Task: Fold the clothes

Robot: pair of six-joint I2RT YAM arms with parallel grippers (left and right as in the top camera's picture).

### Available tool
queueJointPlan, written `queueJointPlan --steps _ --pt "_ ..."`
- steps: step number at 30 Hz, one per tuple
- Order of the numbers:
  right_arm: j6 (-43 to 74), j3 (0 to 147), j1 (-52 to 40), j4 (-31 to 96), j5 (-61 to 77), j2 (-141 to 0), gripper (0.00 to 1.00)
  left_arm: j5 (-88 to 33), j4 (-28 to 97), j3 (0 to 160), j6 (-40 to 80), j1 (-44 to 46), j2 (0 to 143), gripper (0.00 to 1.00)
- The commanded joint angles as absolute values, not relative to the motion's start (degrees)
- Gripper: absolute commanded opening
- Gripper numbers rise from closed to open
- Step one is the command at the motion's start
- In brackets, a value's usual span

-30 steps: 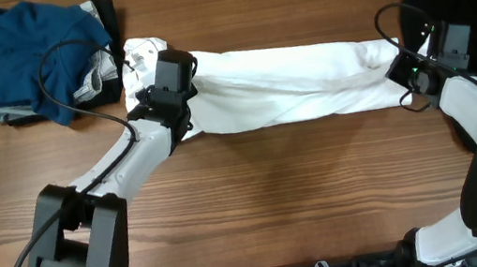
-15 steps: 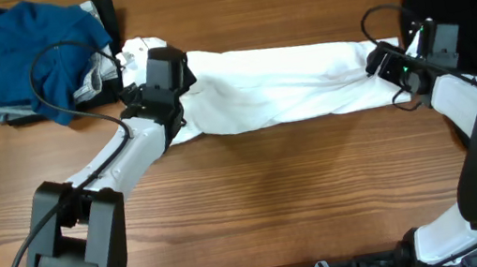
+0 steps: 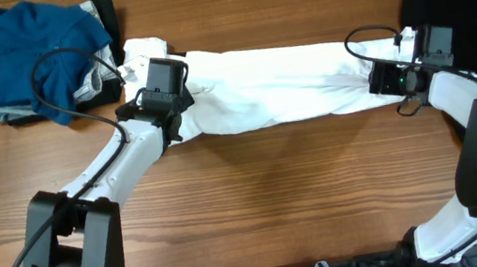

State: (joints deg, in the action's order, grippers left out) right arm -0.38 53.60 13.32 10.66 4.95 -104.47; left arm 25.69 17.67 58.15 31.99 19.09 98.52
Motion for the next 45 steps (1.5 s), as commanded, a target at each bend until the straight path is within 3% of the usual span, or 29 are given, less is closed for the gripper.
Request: queueJointPlan --steps 1,3,5,8,14,22,45 --pt "-1.5 53.7 13.6 10.3 4.3 -108.6 0.8 26.4 17.7 58.5 31.7 18.7 97.3 1.0" --pt "-0.6 53.7 13.6 10.4 4.8 -109.0 0.68 26.4 17.7 58.5 31.7 18.7 97.3 1.0" --pt "1.8 53.7 13.6 10.8 5.2 -109.2 0.46 26.4 17.8 58.5 31.7 18.7 97.3 1.0" --pt "4.2 54.0 13.6 11.1 6.5 -108.7 0.04 26.4 18.5 58.5 31.7 18.7 97.3 1.0" --pt "3.4 64.2 15.5 24.3 9.3 -105.4 0.04 26.3 23.4 58.5 31.7 16.9 95.0 1.0" --pt "-1.7 83.1 15.7 45.6 17.4 -102.5 0.04 13.2 31.2 58.5 31.7 9.5 80.8 1.0" --pt "4.7 83.7 -17.3 40.8 11.4 -111.6 0.04 12.8 33.9 58.5 31.7 8.0 78.5 1.0"
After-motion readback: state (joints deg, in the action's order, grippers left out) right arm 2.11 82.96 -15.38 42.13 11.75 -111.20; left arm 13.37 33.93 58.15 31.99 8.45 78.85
